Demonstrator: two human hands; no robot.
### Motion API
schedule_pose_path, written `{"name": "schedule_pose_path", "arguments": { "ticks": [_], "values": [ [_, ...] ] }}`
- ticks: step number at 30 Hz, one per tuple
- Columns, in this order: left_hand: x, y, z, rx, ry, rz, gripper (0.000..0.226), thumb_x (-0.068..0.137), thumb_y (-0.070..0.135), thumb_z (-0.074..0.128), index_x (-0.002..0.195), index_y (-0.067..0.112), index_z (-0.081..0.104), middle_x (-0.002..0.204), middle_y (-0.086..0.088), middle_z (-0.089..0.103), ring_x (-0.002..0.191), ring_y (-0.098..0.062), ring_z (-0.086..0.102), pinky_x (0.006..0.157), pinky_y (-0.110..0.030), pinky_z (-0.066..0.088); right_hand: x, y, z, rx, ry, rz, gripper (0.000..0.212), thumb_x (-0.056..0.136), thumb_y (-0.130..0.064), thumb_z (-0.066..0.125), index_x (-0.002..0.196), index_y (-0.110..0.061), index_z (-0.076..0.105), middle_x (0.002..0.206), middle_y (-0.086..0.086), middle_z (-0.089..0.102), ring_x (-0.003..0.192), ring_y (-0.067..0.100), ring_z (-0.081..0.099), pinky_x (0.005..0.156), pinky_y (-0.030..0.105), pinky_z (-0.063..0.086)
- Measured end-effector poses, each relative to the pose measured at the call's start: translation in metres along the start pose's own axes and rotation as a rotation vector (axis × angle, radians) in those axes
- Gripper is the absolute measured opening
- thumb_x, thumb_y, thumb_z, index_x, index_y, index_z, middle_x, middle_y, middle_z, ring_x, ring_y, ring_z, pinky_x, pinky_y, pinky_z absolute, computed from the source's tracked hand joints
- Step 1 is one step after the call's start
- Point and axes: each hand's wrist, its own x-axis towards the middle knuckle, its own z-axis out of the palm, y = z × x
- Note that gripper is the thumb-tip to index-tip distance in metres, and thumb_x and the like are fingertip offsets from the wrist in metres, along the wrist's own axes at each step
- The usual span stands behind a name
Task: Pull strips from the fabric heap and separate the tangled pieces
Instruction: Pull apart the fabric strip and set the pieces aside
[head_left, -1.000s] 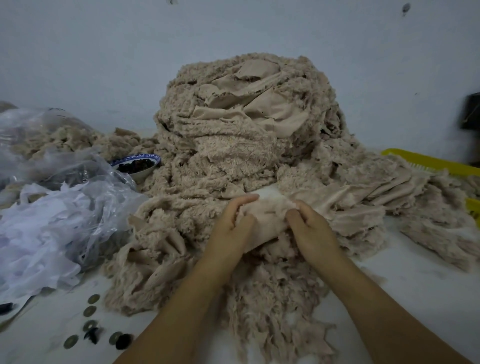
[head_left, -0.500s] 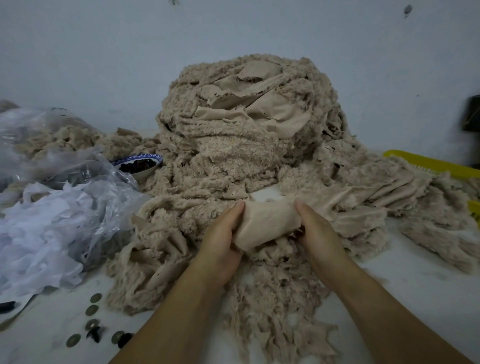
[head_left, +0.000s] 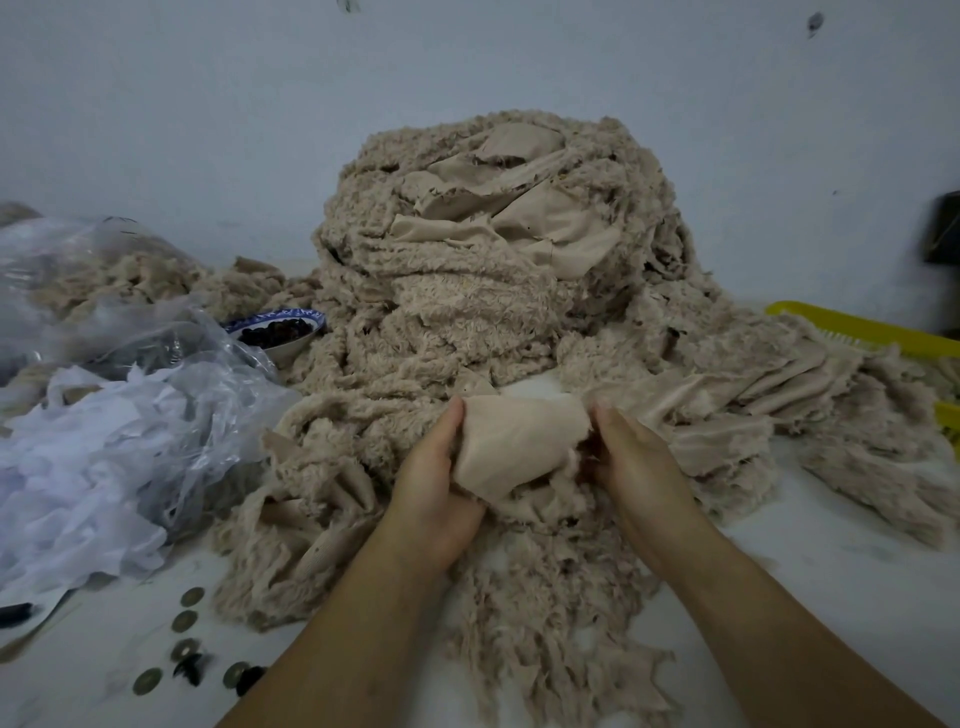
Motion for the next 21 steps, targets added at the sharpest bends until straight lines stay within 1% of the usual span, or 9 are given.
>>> {"name": "schedule_pose_path", "arguments": {
  "ticks": [3,5,7,9,11,12,16,19,21],
  "values": [
    [0.003,0.005,-0.006,-0.128,0.011,0.04,0.054,0.105,0.046,0.034,0.127,0.005,0.062,0.123,-0.019,0.069,0.107,-0.03,0.071,0.086,-0.042,0.054,-0.001,-0.006,-0.002,-0.028,-0.004,-0.099,0.042,0.106,-0.038,0.037,0.097,-0.021,0.074,0.081,-0.003,0.073,0.08,0.014,0.068,0.077,0.029,0.056],
    [0.004,0.006,-0.008,-0.198,0.014,0.05,0.055,0.106,0.047,0.032,0.125,0.006,0.063,0.123,-0.019,0.069,0.108,-0.031,0.07,0.088,-0.043,0.051,-0.004,-0.003,-0.003,-0.183,-0.093,-0.118,0.037,0.099,-0.059,0.041,0.11,-0.036,0.069,0.101,-0.012,0.073,0.095,0.007,0.068,0.085,0.029,0.053],
    [0.004,0.006,-0.008,-0.214,0.012,0.056,0.056,0.106,0.048,0.031,0.128,0.006,0.062,0.126,-0.018,0.068,0.113,-0.031,0.068,0.094,-0.044,0.05,-0.009,0.0,0.003,-0.446,-0.218,-0.077,0.048,0.084,-0.079,0.047,0.12,-0.05,0.058,0.113,-0.024,0.065,0.104,-0.006,0.06,0.083,0.02,0.047],
    [0.005,0.007,-0.009,-0.231,0.025,0.075,0.057,0.106,0.048,0.03,0.128,0.006,0.061,0.125,-0.017,0.069,0.111,-0.031,0.069,0.094,-0.044,0.05,-0.009,0.006,0.009,-0.716,-0.288,-0.115,0.048,0.089,-0.064,0.055,0.122,-0.03,0.06,0.111,-0.021,0.061,0.102,-0.004,0.059,0.079,0.012,0.045],
    [0.006,0.011,-0.013,-0.299,0.038,0.116,0.055,0.107,0.046,0.03,0.127,0.006,0.061,0.123,-0.017,0.07,0.105,-0.03,0.071,0.089,-0.043,0.052,-0.007,0.008,0.01,-0.935,-0.257,-0.2,0.038,0.097,-0.045,0.057,0.102,-0.008,0.062,0.096,-0.008,0.056,0.096,0.012,0.052,0.071,0.009,0.037],
    [0.007,0.014,-0.015,-0.341,0.038,0.14,0.054,0.107,0.045,0.03,0.129,0.006,0.06,0.124,-0.017,0.069,0.107,-0.031,0.07,0.088,-0.043,0.052,-0.005,0.006,0.008,-0.979,-0.225,-0.208,0.034,0.098,-0.039,0.057,0.095,-0.006,0.061,0.09,-0.007,0.053,0.092,0.015,0.047,0.067,0.009,0.034],
    [0.011,0.02,-0.019,-0.391,-0.032,0.211,0.063,0.106,0.052,0.026,0.136,0.005,0.054,0.131,-0.02,0.065,0.123,-0.035,0.059,0.096,-0.047,0.048,-0.005,-0.003,0.0,-0.736,-0.114,-0.085,0.011,0.099,-0.036,0.054,0.093,-0.033,0.063,0.089,-0.005,0.065,0.079,0.008,0.059,0.06,0.017,0.041],
    [0.011,0.008,-0.014,-0.072,-0.058,0.189,0.082,0.099,0.067,0.021,0.122,-0.003,0.056,0.126,-0.024,0.064,0.127,-0.036,0.055,0.107,-0.046,0.043,-0.005,-0.006,0.001,-0.421,-0.021,-0.003,0.026,0.097,-0.045,0.054,0.085,-0.028,0.07,0.081,0.0,0.074,0.072,0.009,0.068,0.065,0.027,0.048],
    [0.005,-0.002,-0.008,0.263,-0.112,0.139,0.088,0.095,0.074,0.024,0.116,-0.001,0.064,0.123,-0.021,0.066,0.128,-0.031,0.056,0.108,-0.043,0.042,-0.005,-0.006,0.0,-0.269,0.004,0.05,0.034,0.094,-0.055,0.054,0.088,-0.028,0.073,0.086,-0.012,0.076,0.078,0.0,0.07,0.074,0.028,0.052]
  ]
}}
